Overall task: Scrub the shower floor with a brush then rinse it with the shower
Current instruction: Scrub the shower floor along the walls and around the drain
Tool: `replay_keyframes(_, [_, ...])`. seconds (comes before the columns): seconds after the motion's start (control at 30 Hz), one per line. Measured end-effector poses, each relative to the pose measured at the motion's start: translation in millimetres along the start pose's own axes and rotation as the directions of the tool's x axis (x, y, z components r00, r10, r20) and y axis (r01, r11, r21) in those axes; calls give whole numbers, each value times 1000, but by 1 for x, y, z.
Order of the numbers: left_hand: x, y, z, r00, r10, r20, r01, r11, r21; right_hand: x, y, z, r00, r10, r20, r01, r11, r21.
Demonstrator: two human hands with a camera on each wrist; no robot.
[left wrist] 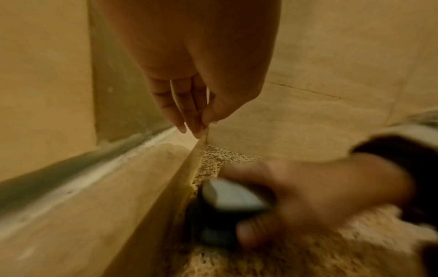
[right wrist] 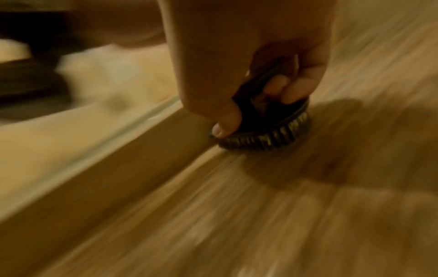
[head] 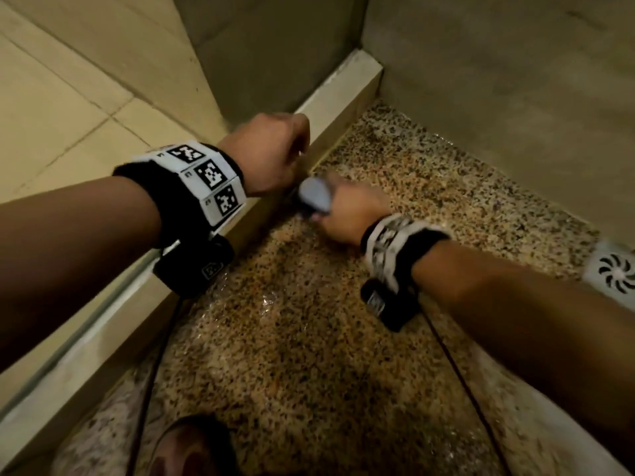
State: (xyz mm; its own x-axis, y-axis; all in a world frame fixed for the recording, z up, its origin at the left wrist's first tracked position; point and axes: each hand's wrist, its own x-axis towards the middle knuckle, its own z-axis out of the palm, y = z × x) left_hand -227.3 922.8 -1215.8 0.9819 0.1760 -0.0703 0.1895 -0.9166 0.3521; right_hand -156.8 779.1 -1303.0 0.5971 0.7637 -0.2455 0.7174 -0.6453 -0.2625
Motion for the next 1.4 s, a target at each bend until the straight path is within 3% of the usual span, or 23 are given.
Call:
replay_keyframes(0.07, [-4, 1, 3, 1000, -24, 10, 24, 1000, 2, 15, 8, -9, 988, 147, -42, -148, 989, -30])
replay_keyframes(0.1, [-5, 3, 6, 1000, -17, 20, 17, 1000, 1, 8, -1, -1, 992, 111, -54, -115, 991, -69])
replay_keyframes(0.2, [-4, 11, 10, 997, 25, 73, -25, 1000, 3, -42, -52, 26, 962, -243, 126, 263, 947, -182])
replay_keyframes(0.27, [-1, 18, 13, 994, 40, 106, -39, 999, -11, -46, -47, 21, 939, -299, 169, 328, 927, -183])
replay_keyframes(0.3, [-1, 20, 15, 992, 44, 122, -43, 999, -11, -39, -34, 15, 962, -247, 116, 263, 953, -151])
replay_keyframes(0.37, [0, 22, 16, 989, 53, 136, -56, 998, 14, -15, 4, -4, 999, 42, -6, -42, 999, 16])
replay_keyframes(0.43, [-1, 20, 15, 988, 71, 135, -75, 997, 24, -12, 26, -10, 964, 259, -57, -258, 966, 20])
replay_keyframes(0.47, [0, 19, 13, 987, 75, 140, -80, 996, 31, -21, 25, -7, 967, 249, -57, -249, 969, 3])
replay_keyframes(0.53, [2, 17, 10, 986, 67, 153, -75, 996, 53, -55, 3, 6, 1000, 7, 20, -6, 1000, -29])
replay_keyframes(0.6, [2, 18, 12, 981, 54, 185, -70, 994, 80, -66, 4, 14, 983, -135, 124, 141, 989, -44])
replay_keyframes(0.73, [-6, 22, 25, 960, 60, 275, -98, 987, 126, -25, 44, -9, 975, 219, -35, -220, 975, -15])
replay_keyframes(0.77, [-7, 22, 26, 955, 61, 289, -106, 984, 142, -30, 43, -7, 979, 198, -40, -198, 980, 4])
replay_keyframes(0.83, [-8, 22, 27, 950, 62, 307, -119, 978, 170, -64, 22, 9, 995, -62, 84, 62, 998, -3])
replay_keyframes(0.9, [-9, 22, 28, 941, 69, 330, -136, 974, 183, -84, 21, 15, 953, -214, 216, 225, 974, -27])
replay_keyframes(0.93, [-9, 22, 28, 938, 68, 341, -139, 972, 189, -78, 28, 10, 968, -169, 184, 180, 983, -43])
replay_keyframes(0.97, [-9, 23, 29, 936, 64, 347, -138, 971, 195, -64, 38, 2, 993, -24, 112, 30, 998, -49])
replay_keyframes(1.03, [-10, 25, 31, 935, 52, 351, -133, 969, 209, -46, 57, -14, 975, 223, -22, -224, 974, -38])
replay_keyframes(1.1, [-9, 30, 33, 930, 54, 363, -140, 967, 213, -63, 53, -12, 980, 199, -18, -199, 979, -47])
replay_keyframes(1.2, [-6, 36, 35, 925, 70, 373, -160, 963, 215, -106, 37, 9, 978, -88, 191, 99, 994, -52])
replay_keyframes(1.23, [-5, 38, 36, 922, 76, 380, -168, 962, 216, -101, 46, 6, 986, -51, 160, 59, 997, -49])
replay_keyframes(1.27, [-4, 39, 37, 920, 78, 384, -171, 962, 214, -86, 58, 0, 993, 78, 86, -74, 996, -49])
replay_keyframes(1.33, [-3, 46, 42, 913, 86, 399, -183, 960, 210, -74, 72, -14, 947, 316, -49, -316, 949, 13])
replay_keyframes(1.4, [1, 54, 45, 907, 106, 407, -208, 954, 214, -94, 64, -12, 963, 269, 6, -269, 962, 43])
